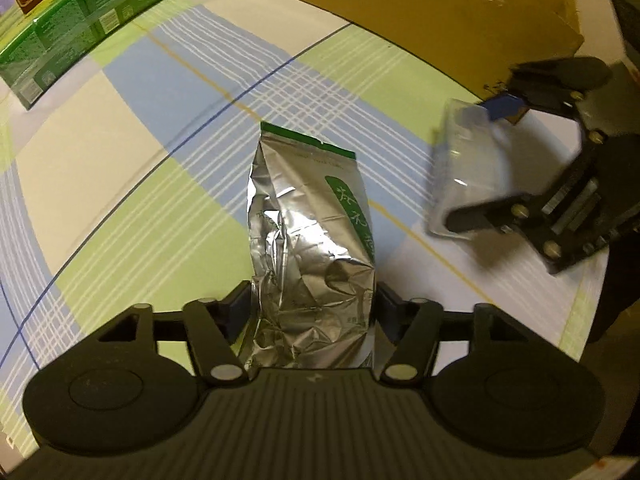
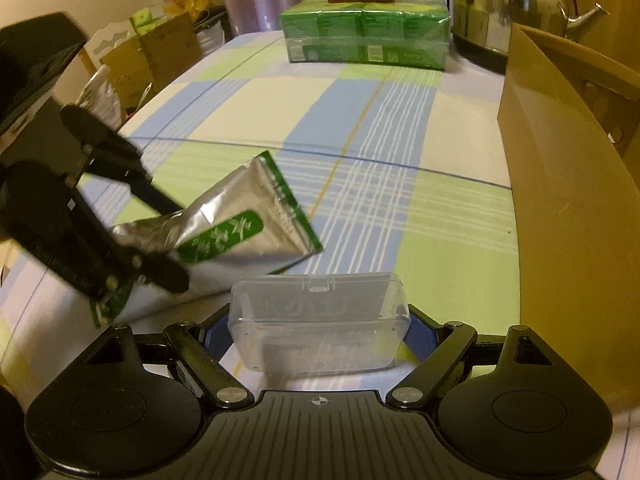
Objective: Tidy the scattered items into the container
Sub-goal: 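Carry the tea packet and clear container in both grippers over the cardboard box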
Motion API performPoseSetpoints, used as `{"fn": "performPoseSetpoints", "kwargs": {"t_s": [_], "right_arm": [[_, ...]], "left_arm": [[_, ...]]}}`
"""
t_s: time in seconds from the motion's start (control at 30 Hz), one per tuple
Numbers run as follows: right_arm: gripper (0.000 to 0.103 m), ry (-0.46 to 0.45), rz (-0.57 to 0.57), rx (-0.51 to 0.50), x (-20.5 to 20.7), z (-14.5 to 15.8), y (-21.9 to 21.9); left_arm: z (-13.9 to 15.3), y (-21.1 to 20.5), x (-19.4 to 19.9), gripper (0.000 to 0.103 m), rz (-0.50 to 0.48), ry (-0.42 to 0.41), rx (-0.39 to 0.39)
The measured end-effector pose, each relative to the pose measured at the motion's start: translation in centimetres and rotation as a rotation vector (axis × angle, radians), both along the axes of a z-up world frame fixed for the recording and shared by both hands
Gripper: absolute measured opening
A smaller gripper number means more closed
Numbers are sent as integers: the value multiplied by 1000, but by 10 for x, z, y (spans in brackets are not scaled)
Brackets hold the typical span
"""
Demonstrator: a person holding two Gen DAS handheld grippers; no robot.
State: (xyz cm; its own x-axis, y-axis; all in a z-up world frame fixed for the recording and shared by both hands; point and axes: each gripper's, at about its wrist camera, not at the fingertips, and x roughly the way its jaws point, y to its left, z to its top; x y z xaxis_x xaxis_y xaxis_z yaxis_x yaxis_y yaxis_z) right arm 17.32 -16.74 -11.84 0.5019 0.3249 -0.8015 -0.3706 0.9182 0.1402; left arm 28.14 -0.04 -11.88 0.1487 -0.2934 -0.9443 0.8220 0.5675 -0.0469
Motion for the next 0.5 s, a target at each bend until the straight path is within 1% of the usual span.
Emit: {"fn": "performPoseSetpoints", "kwargs": {"t_s": [0.07, 0.27, 0.37, 0.4, 0.5], "right_arm": [[83, -5, 0, 0, -4, -1, 0], [83, -19, 6, 7, -6, -3, 1], [83, -29, 12, 3, -4, -4, 2], [83, -33, 13, 2, -4, -4, 3], [83, -43, 12, 0, -3, -5, 3]], "left_arm": [[-2, 0, 5, 67, 4, 10, 2], [-14, -7, 13, 69, -8, 52, 15], [-17, -11, 11, 69, -21, 48, 33], [-17, -12, 10, 68, -24, 45, 41], [-14, -12, 8, 57, -21, 46, 48]]}}
